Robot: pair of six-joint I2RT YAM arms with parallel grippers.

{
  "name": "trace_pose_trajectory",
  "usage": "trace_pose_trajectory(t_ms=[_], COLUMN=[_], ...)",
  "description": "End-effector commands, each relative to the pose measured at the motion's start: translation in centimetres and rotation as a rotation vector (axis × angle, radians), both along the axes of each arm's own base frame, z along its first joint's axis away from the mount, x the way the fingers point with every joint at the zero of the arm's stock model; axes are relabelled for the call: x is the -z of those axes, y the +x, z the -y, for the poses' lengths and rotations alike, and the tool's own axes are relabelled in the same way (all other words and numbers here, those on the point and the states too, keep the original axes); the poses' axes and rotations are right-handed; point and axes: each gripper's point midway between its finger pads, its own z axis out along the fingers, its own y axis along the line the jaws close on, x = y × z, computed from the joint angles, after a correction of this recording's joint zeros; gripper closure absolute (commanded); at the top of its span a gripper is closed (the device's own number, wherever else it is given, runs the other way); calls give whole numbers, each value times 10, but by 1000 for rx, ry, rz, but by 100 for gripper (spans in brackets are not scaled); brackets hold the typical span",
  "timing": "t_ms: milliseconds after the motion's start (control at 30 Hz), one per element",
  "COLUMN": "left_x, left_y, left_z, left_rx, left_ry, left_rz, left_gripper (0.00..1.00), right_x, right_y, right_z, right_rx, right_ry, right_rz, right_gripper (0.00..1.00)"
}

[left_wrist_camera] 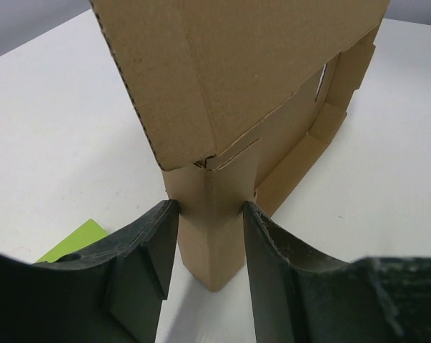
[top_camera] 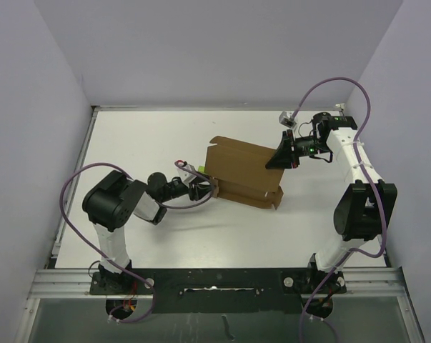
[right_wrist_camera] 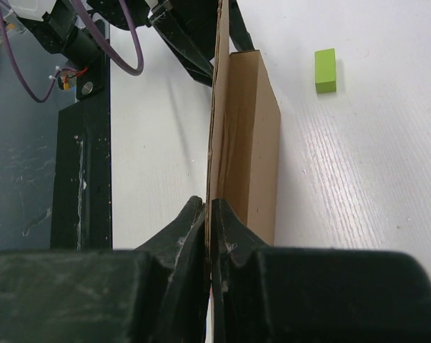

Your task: Fold the paper box

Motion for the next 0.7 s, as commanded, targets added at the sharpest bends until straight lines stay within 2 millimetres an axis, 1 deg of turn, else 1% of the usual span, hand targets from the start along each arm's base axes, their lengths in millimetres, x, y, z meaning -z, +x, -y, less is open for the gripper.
trace_pose_trajectory(t_ms=[0,133,200,267,367,500,667], left_x=[-16,-17,-16,-13,-9,-4,1], left_y=[18,23,23,25,27,29,33], left_z=[5,7,10,11,11,9,5], left_rx=[-57,-107,-120,-146,-185,-233,-313], left_ry=[-33,-31,-23,-13,-1,26,91], left_rz=[96,97,96,92,84,70,42], left_gripper=[62,69,71,75,89,100,100], right_x=[-6,-6,-6,-5,-5,-4,-5], right_y=[-4,-3,-3,-4,-4,-1,9], right_z=[-5,-5,-6,-6,-6,-6,-4], right_rx=[-19,-20,-22,-21,-22,-11,51], right_ry=[24,27,28,29,30,23,-8], right_rz=[16,13,12,7,7,2,-1], right_gripper=[100,100,100,100,100,100,100])
